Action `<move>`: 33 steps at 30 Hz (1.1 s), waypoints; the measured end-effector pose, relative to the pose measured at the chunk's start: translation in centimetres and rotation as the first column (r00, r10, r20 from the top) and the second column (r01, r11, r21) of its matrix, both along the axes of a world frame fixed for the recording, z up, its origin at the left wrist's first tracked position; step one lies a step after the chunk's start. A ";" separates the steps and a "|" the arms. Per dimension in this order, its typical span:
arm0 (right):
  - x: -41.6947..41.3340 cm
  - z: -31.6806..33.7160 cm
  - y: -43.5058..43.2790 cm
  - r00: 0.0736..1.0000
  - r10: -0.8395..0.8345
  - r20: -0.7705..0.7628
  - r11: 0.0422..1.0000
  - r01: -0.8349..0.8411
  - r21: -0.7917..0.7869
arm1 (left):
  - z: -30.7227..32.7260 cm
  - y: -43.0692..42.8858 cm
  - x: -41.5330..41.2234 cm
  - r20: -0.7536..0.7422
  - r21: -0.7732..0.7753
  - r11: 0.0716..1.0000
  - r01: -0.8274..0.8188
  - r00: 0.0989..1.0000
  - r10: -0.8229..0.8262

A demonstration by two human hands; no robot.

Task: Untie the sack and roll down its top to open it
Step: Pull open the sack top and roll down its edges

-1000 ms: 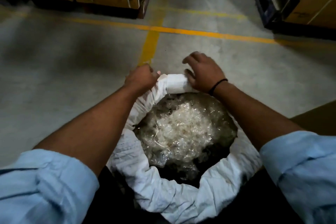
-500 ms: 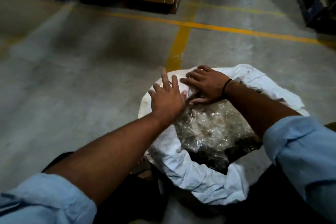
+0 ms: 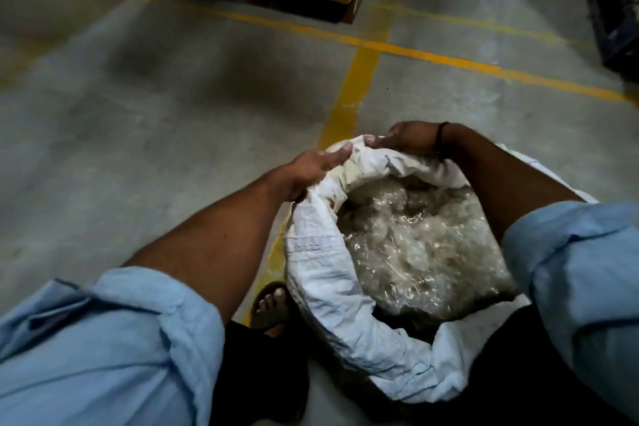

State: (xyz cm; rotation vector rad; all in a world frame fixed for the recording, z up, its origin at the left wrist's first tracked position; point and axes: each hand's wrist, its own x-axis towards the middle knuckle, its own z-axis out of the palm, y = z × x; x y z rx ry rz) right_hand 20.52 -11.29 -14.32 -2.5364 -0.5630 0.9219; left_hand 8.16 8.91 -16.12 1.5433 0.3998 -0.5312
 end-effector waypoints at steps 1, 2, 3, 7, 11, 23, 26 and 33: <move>0.1 -0.4 0.1 1.000 -0.008 -0.021 1.000 0.008 -0.015 | -0.5 0.1 0.2 -0.072 -0.038 0.999 -0.018 0.997 0.015; 0.0 -0.8 0.5 1.000 -0.008 0.001 1.000 0.008 -0.028 | -1.3 0.4 0.4 -0.122 -0.033 0.999 -0.044 0.992 0.039; -0.3 -1.4 1.2 0.996 -0.006 0.091 0.999 0.009 -0.035 | -1.9 0.9 0.7 -0.148 -0.005 0.997 -0.076 0.986 0.075; -2.6 -3.6 3.6 0.724 0.057 0.687 0.998 -0.048 -0.032 | -3.1 2.2 1.7 -0.222 0.168 0.983 -0.079 0.968 0.116; -6.2 -3.3 4.1 0.520 0.170 0.837 0.973 -0.224 -0.058 | -2.9 1.1 1.1 -0.045 0.614 0.788 -0.041 0.995 0.087; -25.4 -4.5 3.7 0.825 -0.291 0.484 0.937 0.145 0.317 | 1.7 -3.7 -6.2 -0.257 0.713 0.700 0.043 0.945 0.205; -28.6 -4.3 3.3 0.793 -0.249 0.556 0.968 0.184 0.171 | 0.5 -5.5 -9.1 -0.282 0.650 0.760 0.004 0.930 0.236; -33.9 -6.5 2.0 0.883 -0.048 0.468 0.974 0.144 -0.173 | -2.9 -5.2 -13.9 0.013 0.691 0.722 -0.030 0.999 0.030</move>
